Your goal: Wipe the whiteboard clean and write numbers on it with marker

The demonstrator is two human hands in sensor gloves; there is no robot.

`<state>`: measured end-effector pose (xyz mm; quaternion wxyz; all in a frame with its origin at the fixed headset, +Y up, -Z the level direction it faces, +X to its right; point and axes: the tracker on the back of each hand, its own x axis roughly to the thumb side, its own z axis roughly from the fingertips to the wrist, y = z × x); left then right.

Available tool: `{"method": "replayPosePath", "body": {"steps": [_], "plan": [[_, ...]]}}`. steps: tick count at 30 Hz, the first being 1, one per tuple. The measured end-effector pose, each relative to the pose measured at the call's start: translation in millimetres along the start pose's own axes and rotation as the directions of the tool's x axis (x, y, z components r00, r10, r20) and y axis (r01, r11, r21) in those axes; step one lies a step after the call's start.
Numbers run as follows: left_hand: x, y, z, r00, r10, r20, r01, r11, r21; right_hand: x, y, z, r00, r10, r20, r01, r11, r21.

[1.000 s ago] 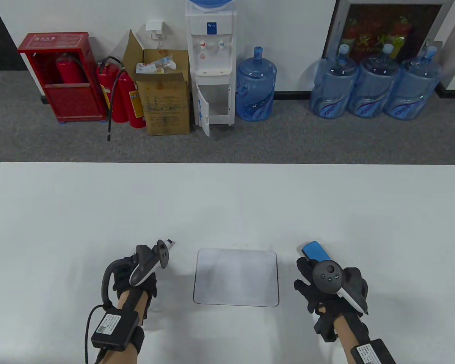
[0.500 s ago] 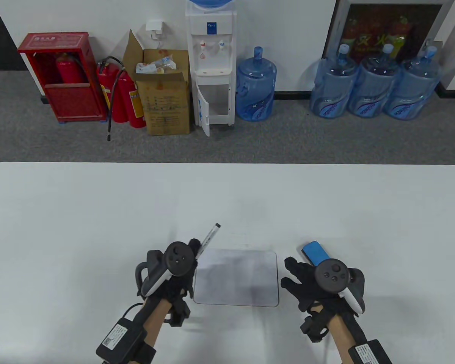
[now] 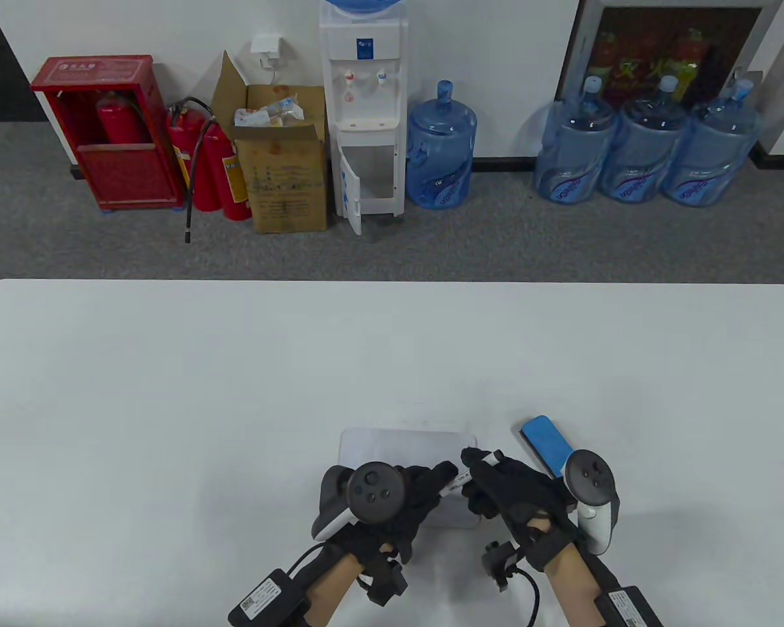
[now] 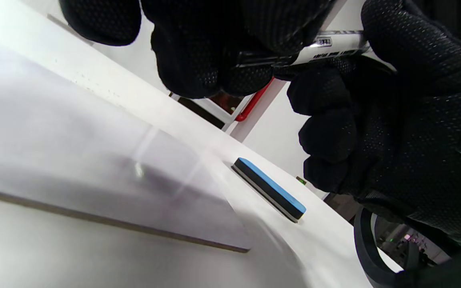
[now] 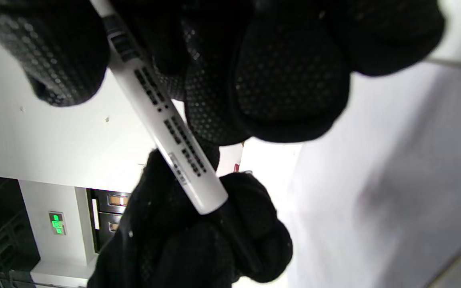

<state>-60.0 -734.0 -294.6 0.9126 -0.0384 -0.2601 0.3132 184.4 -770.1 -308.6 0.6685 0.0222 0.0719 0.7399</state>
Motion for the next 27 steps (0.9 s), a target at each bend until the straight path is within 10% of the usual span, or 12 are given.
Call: {"method": "replayPosePath", "body": {"steps": [12,27], "plan": [[-7.0,4.1,5.1,0.984,-0.175,-0.025,0.176,0.982,0.072,1.2,1.5,0.7,0.993,-0.099,0.058,0.101,0.995,-0.028],[-18.0,8.8,-0.1,0.999,0.041,-0.017,-0.042,0.997,-0.059,4.6,8.9,0.9,0.987,-0.142,0.069,0.135,0.986,0.093]]}}
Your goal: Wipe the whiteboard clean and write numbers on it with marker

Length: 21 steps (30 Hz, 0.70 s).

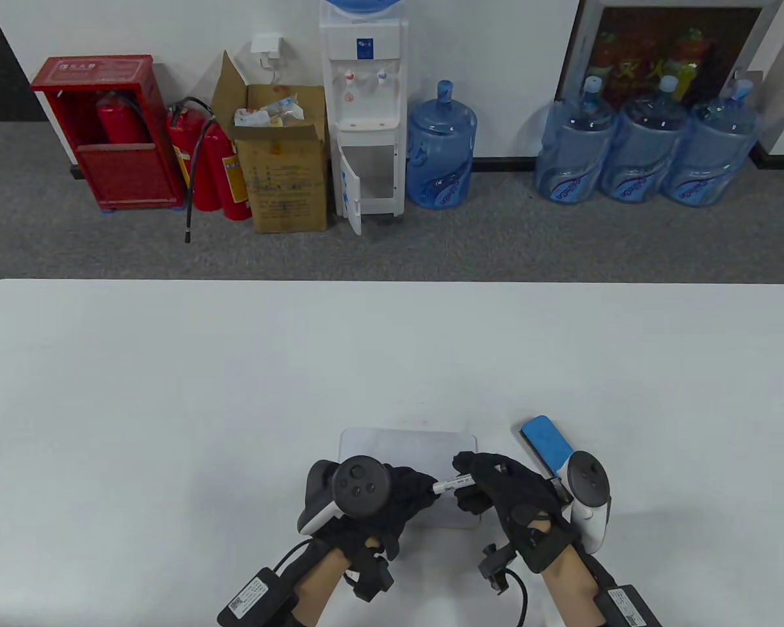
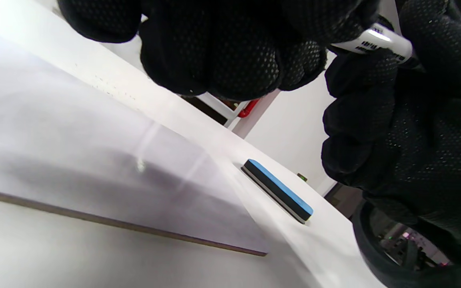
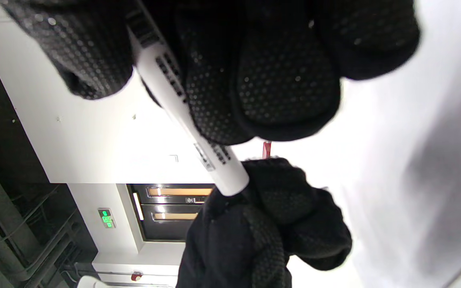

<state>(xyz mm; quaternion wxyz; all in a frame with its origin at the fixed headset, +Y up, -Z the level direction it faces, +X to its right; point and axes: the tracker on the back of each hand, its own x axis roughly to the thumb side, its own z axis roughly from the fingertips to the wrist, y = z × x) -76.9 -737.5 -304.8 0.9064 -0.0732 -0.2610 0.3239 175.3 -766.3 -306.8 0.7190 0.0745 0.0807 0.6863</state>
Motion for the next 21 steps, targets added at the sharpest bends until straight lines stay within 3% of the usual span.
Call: {"method": "replayPosePath", "body": {"steps": [4,6,8,10,12,15,16,18,21], "plan": [[-2.3,6.2,-0.7,0.999,0.036,0.009,-0.036,0.997,-0.074,3.1,2.1,-0.5,0.999,-0.017,0.027,0.016,0.999,0.038],[-2.7,9.7,1.2,0.997,0.077,0.005,-0.077,0.995,-0.056,4.9,3.9,-0.7,0.999,-0.014,0.04,0.012,0.999,0.047],[-1.4,15.4,2.1,0.999,0.045,-0.011,-0.046,0.99,-0.13,4.9,6.5,-1.1,0.999,-0.016,0.048,0.012,0.997,0.071],[-2.4,22.9,3.2,1.0,0.025,-0.013,-0.027,0.989,-0.143,6.0,7.6,-0.6,0.998,-0.036,0.059,0.03,0.995,0.09],[-15.3,37.8,11.4,0.998,-0.012,-0.062,0.001,0.986,-0.167,10.4,-3.0,0.1,0.992,-0.096,0.078,0.094,0.995,0.028],[-41.8,64.0,30.9,0.989,-0.01,-0.149,0.018,0.998,0.053,14.0,-21.8,3.0,0.992,-0.088,0.095,0.094,0.994,-0.063],[-49.8,72.4,36.1,0.982,-0.044,-0.183,0.06,0.995,0.085,13.9,-24.7,3.1,0.992,-0.081,0.092,0.088,0.993,-0.074],[-65.4,88.6,46.1,0.939,-0.178,-0.293,0.215,0.972,0.098,11.8,-27.4,2.3,0.994,-0.079,0.079,0.085,0.994,-0.074],[-89.5,109.1,57.9,0.782,-0.424,-0.456,0.506,0.86,0.07,7.8,-27.5,1.4,0.996,-0.067,0.059,0.072,0.994,-0.081]]}}
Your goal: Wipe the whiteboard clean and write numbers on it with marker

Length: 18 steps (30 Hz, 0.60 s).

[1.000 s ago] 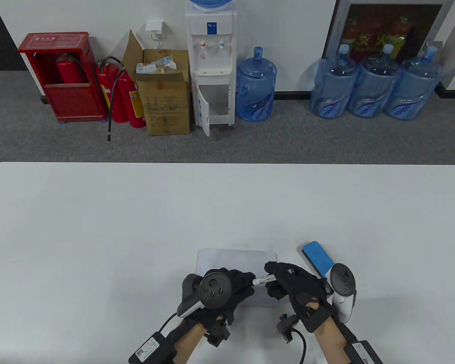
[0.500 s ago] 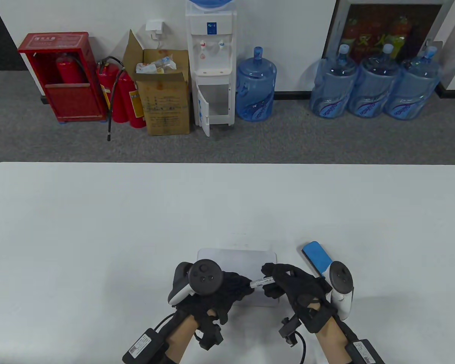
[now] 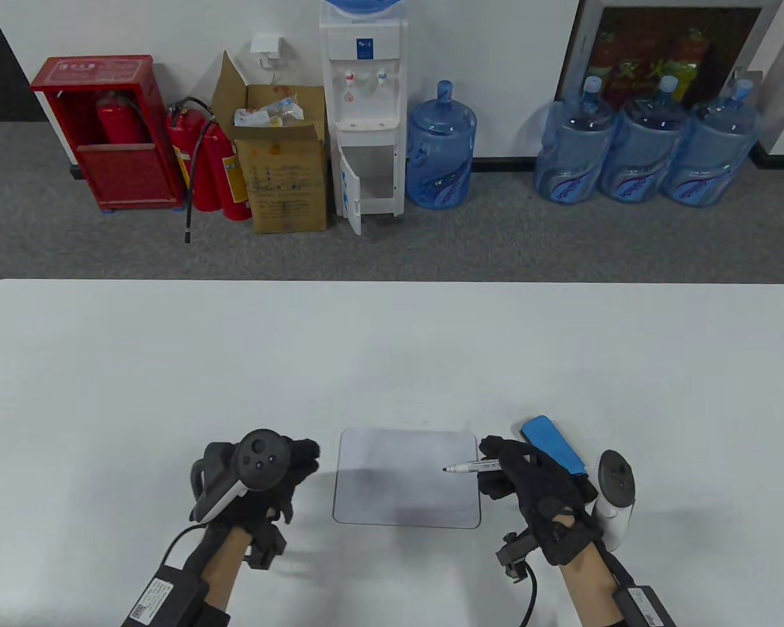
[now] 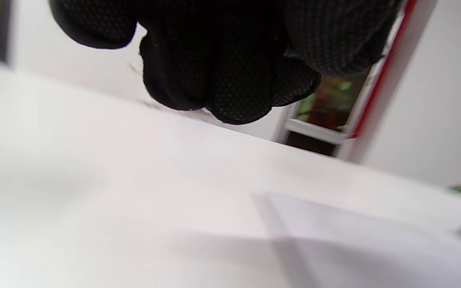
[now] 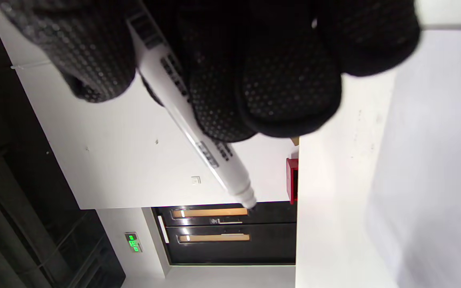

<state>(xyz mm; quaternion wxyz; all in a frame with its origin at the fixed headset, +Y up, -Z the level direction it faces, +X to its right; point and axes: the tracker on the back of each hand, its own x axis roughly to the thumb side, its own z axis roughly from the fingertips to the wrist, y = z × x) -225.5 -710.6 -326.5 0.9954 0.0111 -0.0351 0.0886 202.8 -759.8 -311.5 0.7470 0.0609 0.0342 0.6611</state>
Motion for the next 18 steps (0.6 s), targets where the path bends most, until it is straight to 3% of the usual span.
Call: {"method": "replayPosePath", "body": {"steps": [3,7,13,18], "plan": [[-26.8,-8.2,-5.1,0.975,-0.183,-0.124,0.177,0.983,-0.051,-4.0,-1.6,-0.4,1.0,0.022,-0.02,-0.022,1.0,-0.004],[-45.4,-28.4,-10.1,0.944,-0.275,-0.185,0.256,0.959,-0.117,-5.7,-4.4,-0.7,0.999,0.031,-0.033,-0.031,0.999,-0.01],[-50.6,-49.1,-18.2,0.929,-0.314,-0.195,0.275,0.94,-0.202,-6.1,-6.3,0.1,0.998,0.056,-0.042,-0.057,0.998,-0.015],[-45.5,-53.0,-19.1,0.906,-0.39,-0.165,0.348,0.907,-0.235,-5.4,-5.6,1.2,0.996,0.068,-0.049,-0.069,0.998,-0.013]]}}
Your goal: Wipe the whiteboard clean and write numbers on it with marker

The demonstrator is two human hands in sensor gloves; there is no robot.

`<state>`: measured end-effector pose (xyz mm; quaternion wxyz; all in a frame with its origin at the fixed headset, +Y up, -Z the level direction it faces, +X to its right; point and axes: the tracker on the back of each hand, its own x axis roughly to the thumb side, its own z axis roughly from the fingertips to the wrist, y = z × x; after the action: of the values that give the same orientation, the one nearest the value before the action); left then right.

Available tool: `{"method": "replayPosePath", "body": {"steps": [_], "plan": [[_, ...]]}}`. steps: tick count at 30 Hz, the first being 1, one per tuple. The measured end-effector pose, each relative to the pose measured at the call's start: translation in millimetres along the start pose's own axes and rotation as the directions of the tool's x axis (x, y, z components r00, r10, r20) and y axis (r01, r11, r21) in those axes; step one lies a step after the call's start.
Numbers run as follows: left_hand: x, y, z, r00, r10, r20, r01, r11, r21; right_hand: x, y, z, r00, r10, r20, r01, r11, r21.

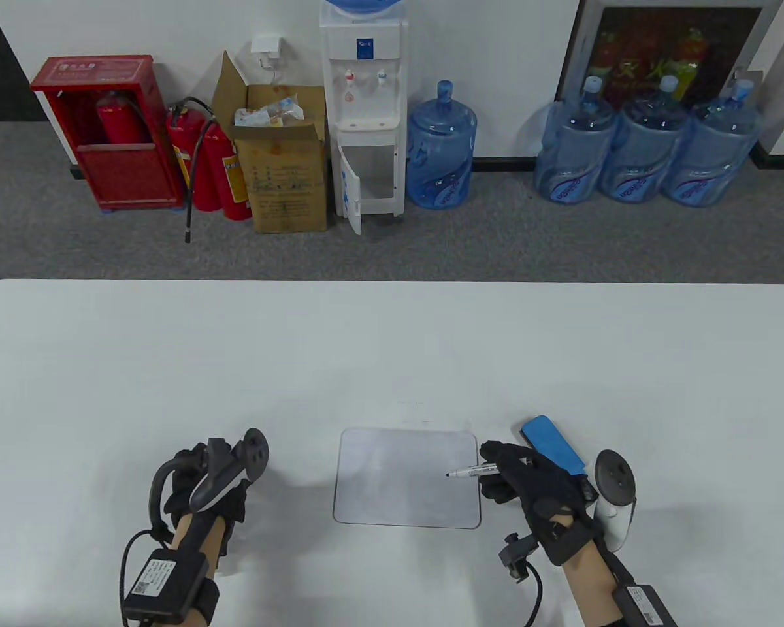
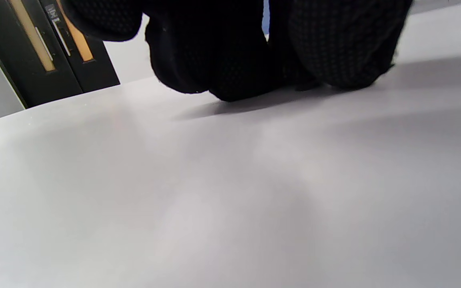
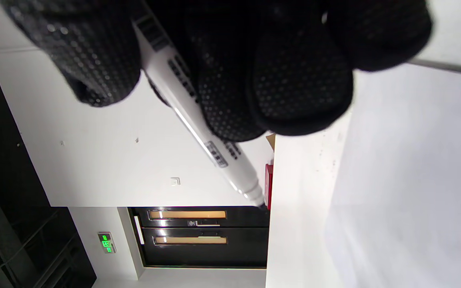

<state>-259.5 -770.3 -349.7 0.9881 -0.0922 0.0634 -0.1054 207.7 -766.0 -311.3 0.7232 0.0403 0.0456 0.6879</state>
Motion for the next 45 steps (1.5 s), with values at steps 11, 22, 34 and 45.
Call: {"method": "replayPosePath", "body": {"steps": [11,22,34,45], "plan": [[-1.6,-1.5,3.4,1.0,0.018,0.002,-0.018,1.0,-0.016,-0.2,1.1,-0.5,1.0,0.025,0.019,-0.025,1.0,0.011],[4.2,38.1,13.4,1.0,-0.015,0.015,0.016,1.0,-0.016,-0.6,-3.7,-0.5,1.0,0.023,0.014,-0.023,1.0,-0.009],[80.9,43.2,32.1,0.935,0.248,0.254,-0.233,0.969,-0.088,-1.5,-3.1,-0.3,0.997,0.071,0.001,-0.071,0.997,-0.005],[112.7,12.3,30.5,0.928,0.214,0.304,-0.159,0.967,-0.197,-5.6,1.5,-0.9,0.991,0.129,-0.018,-0.129,0.992,0.017]]}}
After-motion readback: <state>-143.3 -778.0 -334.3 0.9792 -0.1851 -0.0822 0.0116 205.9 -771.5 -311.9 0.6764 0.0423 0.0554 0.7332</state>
